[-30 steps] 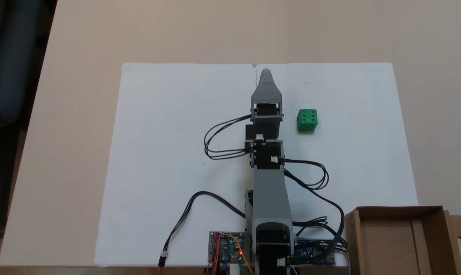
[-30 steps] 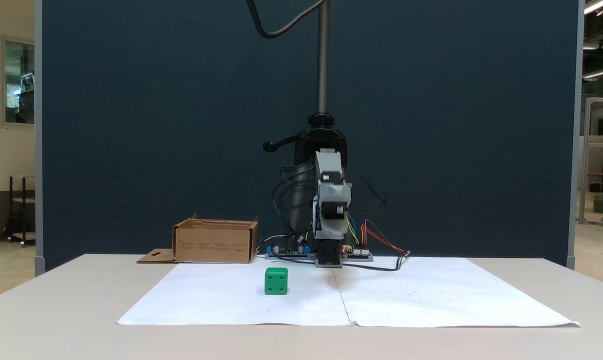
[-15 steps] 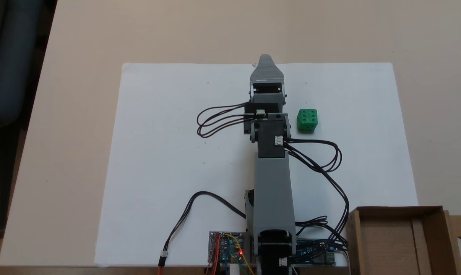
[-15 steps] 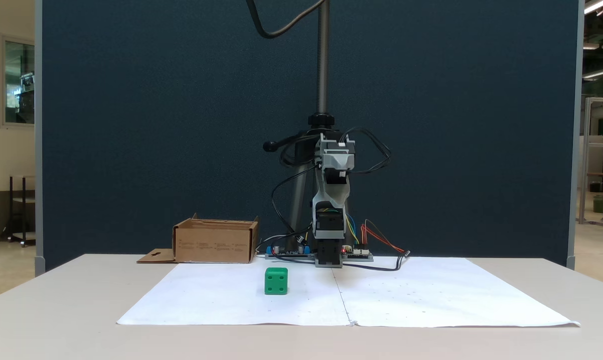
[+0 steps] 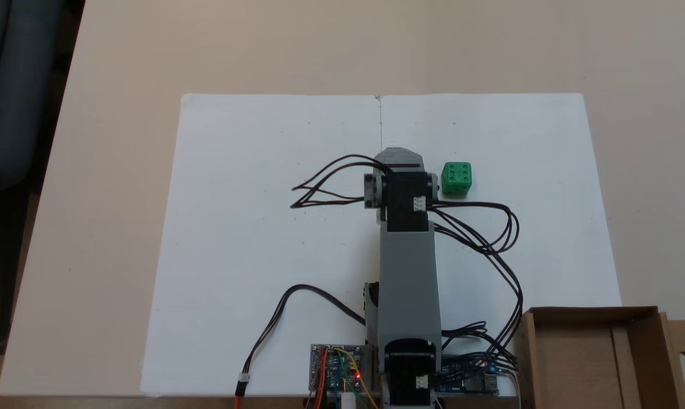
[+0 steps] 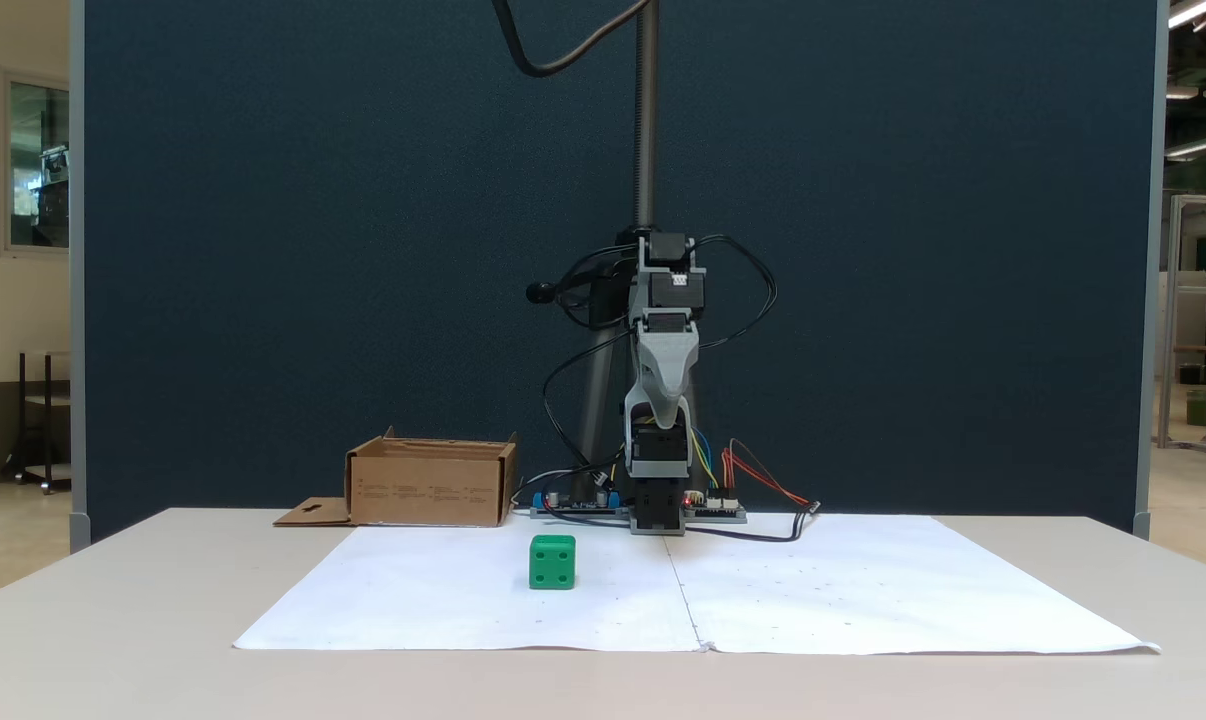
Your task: Grasp a green dice and put it in the bin.
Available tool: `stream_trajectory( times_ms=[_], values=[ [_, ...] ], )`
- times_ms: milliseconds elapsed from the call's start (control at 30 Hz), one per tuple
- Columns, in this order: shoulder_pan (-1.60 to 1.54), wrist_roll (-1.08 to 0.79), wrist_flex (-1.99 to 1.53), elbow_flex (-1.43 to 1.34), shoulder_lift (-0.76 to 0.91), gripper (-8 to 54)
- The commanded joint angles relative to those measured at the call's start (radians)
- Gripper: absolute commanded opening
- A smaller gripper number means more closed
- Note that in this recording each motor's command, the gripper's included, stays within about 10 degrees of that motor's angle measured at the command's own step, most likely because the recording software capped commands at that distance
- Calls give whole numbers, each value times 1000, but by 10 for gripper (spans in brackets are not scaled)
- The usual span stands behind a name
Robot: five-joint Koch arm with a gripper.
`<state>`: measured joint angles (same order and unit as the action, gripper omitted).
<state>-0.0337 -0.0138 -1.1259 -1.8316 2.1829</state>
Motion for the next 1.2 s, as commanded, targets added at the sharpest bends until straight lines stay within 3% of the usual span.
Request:
stream_trajectory(
  times_ms=[0,500,1167],
  values=[
    [-11,-77,-46,55,-11,418],
    [190,-215,-46,227,-272,437],
    [241,-261,-2,242,-357,441]
  ],
)
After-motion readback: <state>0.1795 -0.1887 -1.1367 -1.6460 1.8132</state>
